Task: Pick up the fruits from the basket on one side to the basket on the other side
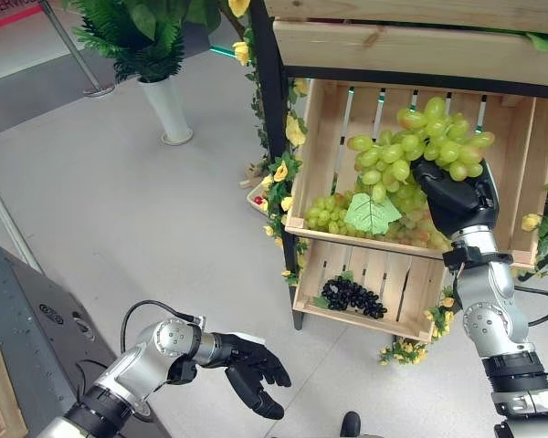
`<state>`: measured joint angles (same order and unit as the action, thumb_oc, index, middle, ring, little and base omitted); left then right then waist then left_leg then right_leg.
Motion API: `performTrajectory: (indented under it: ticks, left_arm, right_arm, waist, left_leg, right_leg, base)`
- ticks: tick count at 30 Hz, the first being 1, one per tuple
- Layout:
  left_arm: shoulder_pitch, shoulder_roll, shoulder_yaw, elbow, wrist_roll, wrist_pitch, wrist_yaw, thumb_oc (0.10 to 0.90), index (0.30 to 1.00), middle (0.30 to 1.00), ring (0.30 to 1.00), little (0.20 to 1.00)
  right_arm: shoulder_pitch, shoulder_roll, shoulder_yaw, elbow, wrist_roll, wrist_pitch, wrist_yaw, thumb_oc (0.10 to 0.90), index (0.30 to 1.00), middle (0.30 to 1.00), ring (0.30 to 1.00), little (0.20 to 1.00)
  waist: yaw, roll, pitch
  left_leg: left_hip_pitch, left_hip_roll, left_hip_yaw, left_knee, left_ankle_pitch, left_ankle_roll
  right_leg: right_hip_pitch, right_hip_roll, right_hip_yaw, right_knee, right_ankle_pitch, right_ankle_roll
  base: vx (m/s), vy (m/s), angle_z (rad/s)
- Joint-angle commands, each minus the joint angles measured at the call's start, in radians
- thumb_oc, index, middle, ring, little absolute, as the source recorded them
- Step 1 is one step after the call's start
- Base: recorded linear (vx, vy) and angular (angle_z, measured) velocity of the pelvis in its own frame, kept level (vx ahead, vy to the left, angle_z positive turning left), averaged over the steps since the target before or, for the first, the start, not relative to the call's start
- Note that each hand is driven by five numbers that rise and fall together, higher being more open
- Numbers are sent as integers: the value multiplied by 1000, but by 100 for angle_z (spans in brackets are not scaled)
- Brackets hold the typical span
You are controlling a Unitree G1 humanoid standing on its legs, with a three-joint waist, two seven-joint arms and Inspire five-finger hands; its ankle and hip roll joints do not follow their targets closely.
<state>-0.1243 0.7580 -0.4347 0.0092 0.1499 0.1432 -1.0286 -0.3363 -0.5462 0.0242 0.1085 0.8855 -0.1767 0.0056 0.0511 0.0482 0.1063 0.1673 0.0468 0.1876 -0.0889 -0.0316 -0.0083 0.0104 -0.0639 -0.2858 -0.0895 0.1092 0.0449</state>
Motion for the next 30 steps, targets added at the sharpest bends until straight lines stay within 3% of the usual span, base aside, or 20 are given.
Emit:
performTrajectory:
  ticks: [1, 10, 14, 17, 18, 19, 20, 27, 29, 30]
  left_arm:
    - [-105, 68, -57, -61, -82, -10, 11, 800, 900, 900, 900, 900]
    - [-127, 99, -87, -73, -109, -14, 21, 800, 900, 900, 900, 900]
    - [-138, 124, -104, -84, -134, -11, 25, 800, 900, 900, 900, 900]
    - [-135, 141, -102, -99, -142, -10, 19, 800, 900, 900, 900, 900]
    - [-134, 147, -104, -99, -143, -15, 17, 800, 900, 900, 900, 900]
    - [-136, 151, -107, -97, -144, -19, 16, 800, 900, 900, 900, 900]
    - [-139, 155, -108, -97, -145, -20, 16, 800, 900, 900, 900, 900]
    - [-142, 194, -86, -105, -165, -26, 30, 800, 900, 900, 900, 900]
    - [-140, 200, -74, -112, -165, -28, 20, 800, 900, 900, 900, 900]
    - [-137, 204, -68, -120, -164, -26, 18, 800, 900, 900, 900, 900]
  right_arm:
    - [-239, -109, -16, 17, -143, -94, -41, 400, 300, 300, 300, 300]
    - [-326, -278, 71, 244, -417, -40, -192, 400, 300, 300, 300, 300]
    - [-381, -352, 146, 366, -571, 55, -296, 400, 300, 300, 300, 300]
    - [-408, -393, 183, 427, -612, 130, -318, 400, 300, 300, 300, 300]
    - [-414, -403, 191, 445, -629, 148, -313, 494, 441, 441, 441, 441]
    - [-425, -416, 205, 469, -652, 170, -302, 673, 709, 709, 709, 709]
    - [-434, -428, 222, 490, -678, 198, -289, 800, 900, 900, 900, 900]
    - [-460, -482, 297, 546, -794, 343, -274, 800, 900, 900, 900, 900]
    - [-465, -500, 317, 555, -913, 360, -216, 800, 900, 900, 900, 900]
    - [-473, -513, 339, 551, -907, 377, -200, 800, 900, 900, 900, 900]
  waist:
    - [17, -42, -68]
    - [34, -49, -68]
    - [42, -53, -67]
    - [48, -54, -64]
    - [49, -55, -64]
    - [49, -56, -63]
    - [50, -57, -63]
    - [49, -61, -59]
    - [51, -62, -59]
    - [50, -63, -58]
  left_leg:
    - [-55, -17, -41, 2, -19, -19]
    - [-47, -23, -50, 2, -17, -19]
    - [-44, -27, -56, 2, -16, -18]
    - [-42, -27, -56, 2, -15, -16]
    - [-42, -28, -56, 2, -15, -16]
    - [-42, -28, -55, 2, -15, -16]
    - [-42, -29, -54, 2, -15, -16]
    - [-40, -31, -50, 2, -14, -15]
    - [-41, -31, -49, 2, -15, -15]
    - [-41, -31, -49, 2, -14, -14]
  right_leg:
    - [118, -89, 5, 2, -91, 128]
    - [130, -93, -5, 3, -89, 131]
    - [132, -94, -8, 4, -86, 133]
    - [134, -94, -9, 5, -85, 135]
    - [134, -95, -9, 6, -84, 135]
    - [133, -96, -10, 6, -83, 137]
    - [133, -97, -11, 6, -82, 138]
    - [132, -99, -7, 8, -77, 142]
    - [131, -100, -6, 8, -76, 144]
    - [130, -100, -5, 9, -75, 144]
  base:
    - [24, 9, 7]
    - [28, 3, 7]
    - [5, 0, 1]
    - [0, 0, 0]
    - [10, -15, 5]
    - [7, -12, 8]
    - [5, -11, 15]
    - [2, -3, 4]
    - [0, 0, 0]
    - [0, 0, 0]
